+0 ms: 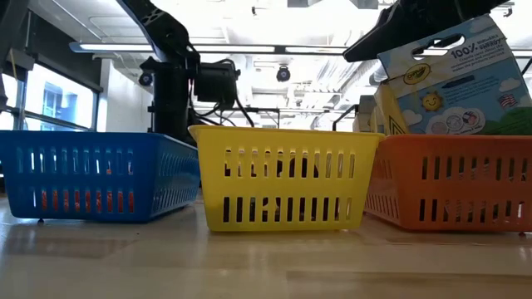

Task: Pick & Place Office Desk Supplies
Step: Put the spring keychain into the blue basket

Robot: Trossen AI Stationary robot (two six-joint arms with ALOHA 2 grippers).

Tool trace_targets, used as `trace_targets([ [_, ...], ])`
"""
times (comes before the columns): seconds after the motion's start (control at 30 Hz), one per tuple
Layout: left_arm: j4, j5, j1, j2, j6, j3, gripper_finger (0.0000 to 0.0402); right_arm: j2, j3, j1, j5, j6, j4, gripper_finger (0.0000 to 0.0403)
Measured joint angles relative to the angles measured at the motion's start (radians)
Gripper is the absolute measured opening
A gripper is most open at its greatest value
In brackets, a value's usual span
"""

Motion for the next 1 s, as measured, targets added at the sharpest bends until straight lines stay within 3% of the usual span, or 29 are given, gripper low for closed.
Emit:
trace_targets([
  [0.23,0.009,-0.005,-0.006,0.007,0.026,0.000,0.0013,0.000,0.000,0.000,0.000,0.001,0.000,0.0238],
  [0.43,0.005,-0.068,-0.027,-0.022,0.065,-0.002,0.0008,0.000,0.000,0.000,0.000,0.001,0.000,0.0238],
  [0.63,-0.003,-0.136,-0.094,-0.182,0.104,0.017,0.0006,0.000,0.000,0.000,0.002,-0.001,0.001,0.0238],
  [0.73,-0.004,-0.079,-0.160,-0.278,0.247,0.018,0.0006,0.000,0.000,0.000,0.003,-0.002,0.001,0.0238],
  [0.83,-0.014,0.044,-0.255,-0.364,0.398,0.020,0.0006,0.000,0.000,0.000,0.005,-0.002,0.001,0.0238],
  [1.0,0.018,0.142,-0.445,-0.453,0.510,0.020,0.0005,0.000,0.000,0.000,0.005,-0.002,0.001,0.0238],
])
